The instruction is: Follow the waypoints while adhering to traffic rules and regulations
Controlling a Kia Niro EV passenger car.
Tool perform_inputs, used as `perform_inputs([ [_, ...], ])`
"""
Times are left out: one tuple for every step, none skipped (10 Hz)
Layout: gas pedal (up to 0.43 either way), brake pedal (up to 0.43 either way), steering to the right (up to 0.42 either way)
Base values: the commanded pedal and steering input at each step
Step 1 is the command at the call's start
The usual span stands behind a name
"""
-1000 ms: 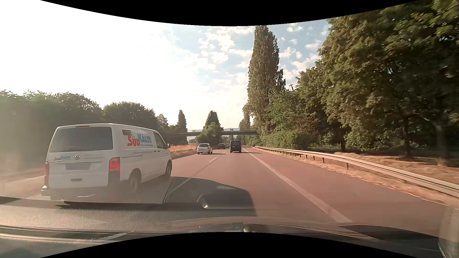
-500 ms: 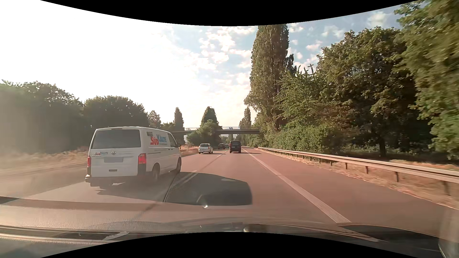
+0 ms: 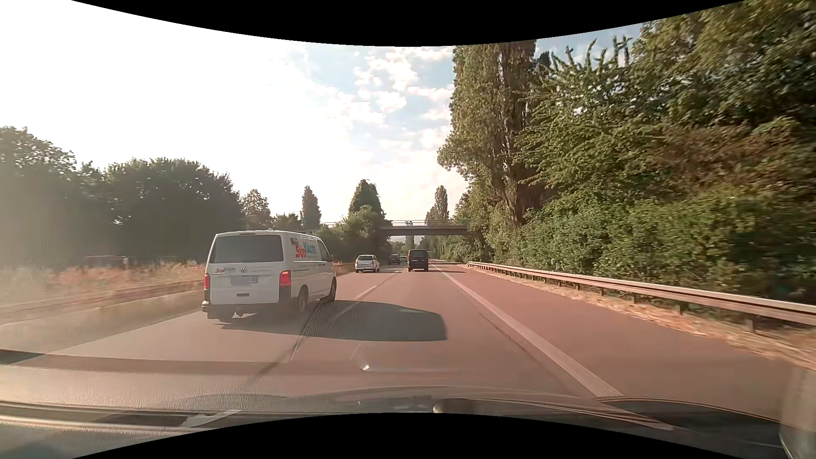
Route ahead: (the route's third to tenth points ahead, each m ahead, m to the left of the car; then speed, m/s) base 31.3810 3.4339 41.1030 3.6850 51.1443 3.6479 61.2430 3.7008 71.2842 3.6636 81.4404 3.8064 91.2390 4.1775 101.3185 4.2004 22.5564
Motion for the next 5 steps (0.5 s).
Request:
perform_inputs([
  [0.228,0.0,0.0],
  [0.228,0.0,0.0],
  [0.228,0.0,0.0],
  [0.228,0.0,0.0],
  [0.228,0.0,0.001],
])
